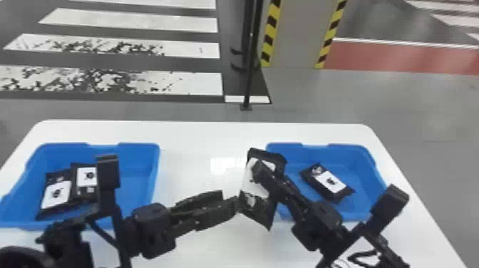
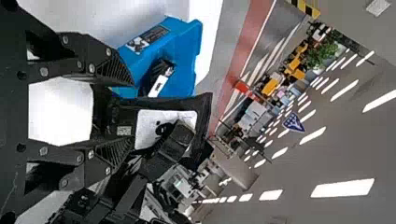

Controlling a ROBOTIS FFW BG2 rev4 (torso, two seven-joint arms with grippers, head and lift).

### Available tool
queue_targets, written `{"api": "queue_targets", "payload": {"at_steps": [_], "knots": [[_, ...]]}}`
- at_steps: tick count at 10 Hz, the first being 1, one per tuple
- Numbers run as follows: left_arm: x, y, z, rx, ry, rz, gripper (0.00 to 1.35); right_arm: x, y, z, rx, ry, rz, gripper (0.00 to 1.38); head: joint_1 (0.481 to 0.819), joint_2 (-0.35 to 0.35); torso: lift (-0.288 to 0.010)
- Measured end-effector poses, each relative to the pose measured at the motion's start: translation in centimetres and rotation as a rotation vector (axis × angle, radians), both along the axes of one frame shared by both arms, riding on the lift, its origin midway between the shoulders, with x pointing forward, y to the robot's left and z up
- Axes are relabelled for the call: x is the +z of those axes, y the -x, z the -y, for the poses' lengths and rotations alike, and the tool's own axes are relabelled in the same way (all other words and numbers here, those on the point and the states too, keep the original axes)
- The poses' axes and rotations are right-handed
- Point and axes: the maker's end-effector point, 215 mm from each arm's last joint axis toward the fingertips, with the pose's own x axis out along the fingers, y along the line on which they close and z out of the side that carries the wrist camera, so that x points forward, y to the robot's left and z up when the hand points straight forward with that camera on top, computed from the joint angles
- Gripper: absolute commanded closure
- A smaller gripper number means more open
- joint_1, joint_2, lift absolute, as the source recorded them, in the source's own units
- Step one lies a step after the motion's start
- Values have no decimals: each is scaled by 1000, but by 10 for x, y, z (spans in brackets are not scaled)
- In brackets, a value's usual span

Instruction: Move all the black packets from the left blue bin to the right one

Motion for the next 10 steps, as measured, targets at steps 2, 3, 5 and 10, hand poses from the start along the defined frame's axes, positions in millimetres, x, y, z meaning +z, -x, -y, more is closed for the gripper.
{"api": "queue_targets", "payload": {"at_steps": [2, 3, 5, 10], "knots": [[2, -12, -33, 77, -19, 20, 167, -15, -30, 33, -50, 42, -7, 1280, 695, -108, -140], [3, -19, -54, 124, -38, 33, 167, -25, -47, 52, -76, 80, -11, 1280, 695, -105, -140], [2, -29, -94, 213, -70, 45, 167, -59, -83, 98, -143, 198, -53, 1187, 695, -101, -140], [-12, -48, -176, 392, -198, 54, 167, -79, -104, 210, -364, 462, -62, 131, 695, -132, -140]]}}
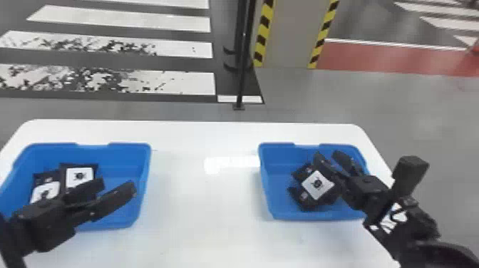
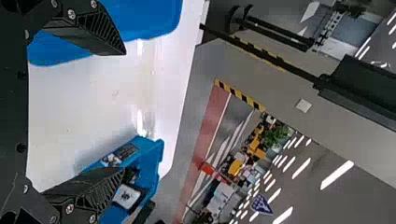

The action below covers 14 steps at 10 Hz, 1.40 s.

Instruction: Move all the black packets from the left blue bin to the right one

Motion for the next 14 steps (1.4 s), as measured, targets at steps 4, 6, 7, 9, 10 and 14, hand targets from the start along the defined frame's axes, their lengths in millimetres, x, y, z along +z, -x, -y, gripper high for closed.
{"api": "queue_targets", "payload": {"at_steps": [4, 6, 7, 9, 10, 14], "knots": [[-24, -16, -124, 267, -237, -84, 162, 37, 100, -26, -37, 124, 68, 137, 695, 43, -140], [-38, -28, -157, 342, -285, -134, 167, 40, 138, -52, -6, 108, 49, 147, 695, 117, -140], [-50, -37, -169, 370, -291, -161, 167, 45, 149, -66, 15, 88, 48, 153, 695, 160, -140], [-73, -52, -184, 405, -290, -214, 167, 61, 167, -83, 37, 56, 72, 157, 695, 203, -140], [-80, -58, -184, 404, -286, -230, 167, 64, 174, -85, 37, 54, 73, 159, 695, 209, -140], [-94, -96, -155, 348, -265, -251, 185, 60, 176, -85, 35, 45, 66, 163, 695, 165, -140]]}}
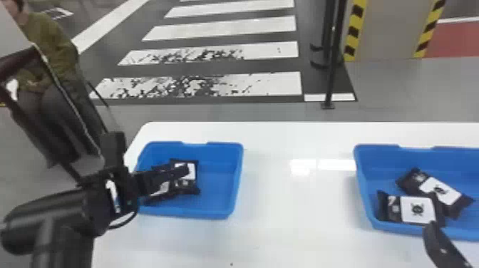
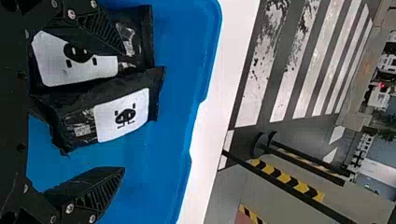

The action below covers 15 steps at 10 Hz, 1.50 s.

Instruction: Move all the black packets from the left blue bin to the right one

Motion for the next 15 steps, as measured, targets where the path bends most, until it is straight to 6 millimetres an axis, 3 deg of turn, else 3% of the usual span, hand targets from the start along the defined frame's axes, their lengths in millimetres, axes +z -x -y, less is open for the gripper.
{"api": "queue_targets", "payload": {"at_steps": [2, 3, 5, 7, 10, 12, 14, 15], "knots": [[-15, -3, 8, -6, -3, -55, 191, -4, -1, 1, -3, -16, -7, 165, 695, 153, -140], [-24, -4, 10, -3, 4, -77, 285, -7, 0, 1, -6, -27, -13, 168, 695, 150, -140], [-40, -16, 25, -37, 32, -108, 904, -11, -1, 1, -7, -41, -21, 171, 695, 129, -140], [-45, -23, 36, -66, 48, -96, 1220, -14, -1, -1, -6, -56, -28, 177, 695, 116, -140], [-31, -31, 46, -111, 44, -14, 1216, -17, 1, -1, -6, -74, -39, 180, 695, 104, -140], [2, -16, 66, -158, 69, 64, 1216, -13, 0, -2, -1, -82, -31, 182, 695, 86, -140], [47, 15, 109, -252, 125, 159, 1216, -12, -5, -22, 79, -153, -46, 190, 695, 54, -140], [61, 31, 139, -317, 173, 185, 1216, -16, -12, -37, 148, -201, -64, 188, 695, 44, -140]]}}
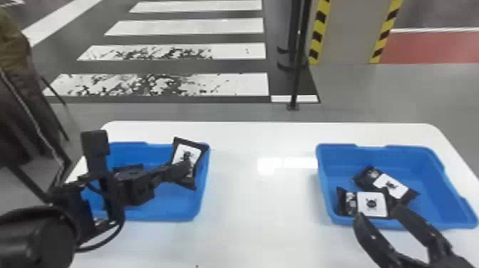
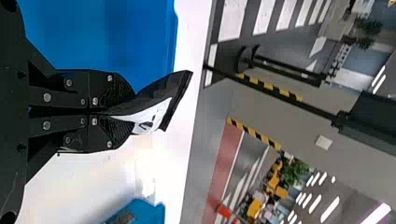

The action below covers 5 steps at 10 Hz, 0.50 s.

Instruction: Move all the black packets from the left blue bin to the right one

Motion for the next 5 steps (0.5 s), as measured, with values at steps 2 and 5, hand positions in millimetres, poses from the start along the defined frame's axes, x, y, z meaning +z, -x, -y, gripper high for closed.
{"api": "queue_targets", "payload": {"at_steps": [2, 5], "knots": [[11, 24, 66, -141, 107, 6, 1214, -4, -18, -33, 105, -100, -34, 188, 695, -4, -140], [27, 53, 151, -322, 226, -5, 1214, 4, -30, -72, 205, -202, -53, 190, 695, -64, -140]]}}
